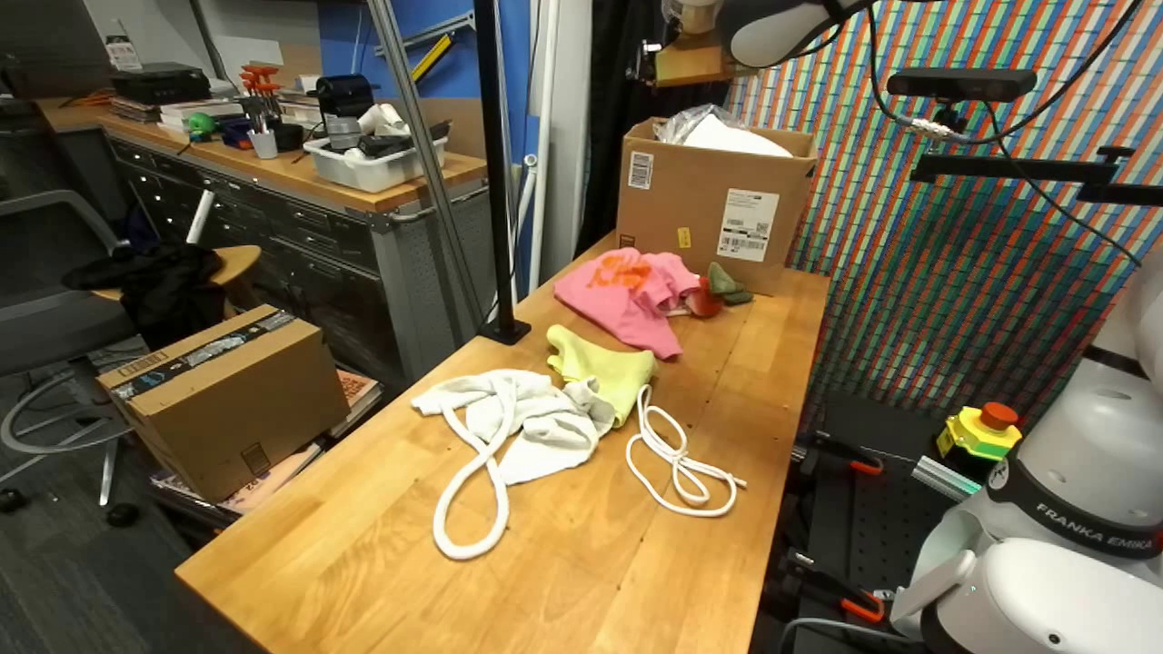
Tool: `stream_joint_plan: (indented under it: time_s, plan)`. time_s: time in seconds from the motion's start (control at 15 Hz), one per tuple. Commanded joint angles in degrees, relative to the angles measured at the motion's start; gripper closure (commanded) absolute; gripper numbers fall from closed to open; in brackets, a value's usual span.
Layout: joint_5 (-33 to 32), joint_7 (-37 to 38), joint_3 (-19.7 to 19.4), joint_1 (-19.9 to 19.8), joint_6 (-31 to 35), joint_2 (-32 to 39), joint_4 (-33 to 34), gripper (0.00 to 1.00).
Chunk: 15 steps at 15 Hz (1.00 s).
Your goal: Separate the objects on the table.
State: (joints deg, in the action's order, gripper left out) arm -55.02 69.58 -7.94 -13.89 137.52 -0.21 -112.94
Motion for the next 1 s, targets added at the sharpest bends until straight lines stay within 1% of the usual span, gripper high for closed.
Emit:
stream_joint_plan:
  time_s: [0.0, 0.13, 0.2, 0.47, 0.67, 0.93]
  plan:
    - [2.8, -5.27, -0.53, 1.9, -0.32, 1.43, -0.1, 0.0]
    - [6.98, -9.71, -0.45, 2.45, 0.25, 3.17, -1.22, 0.0]
    - [8.55, -11.2, -0.62, 2.54, 0.41, 3.07, -3.54, 0.0]
    - [15.2, -17.1, -1.71, 1.96, 1.82, 5.7, -9.35, 0.0]
    - [20.98, -23.77, -3.09, 1.28, 2.73, 7.35, -14.31, 0.0]
    - [23.65, -28.74, -5.69, 0.97, 3.33, 10.45, -18.17, 0.0]
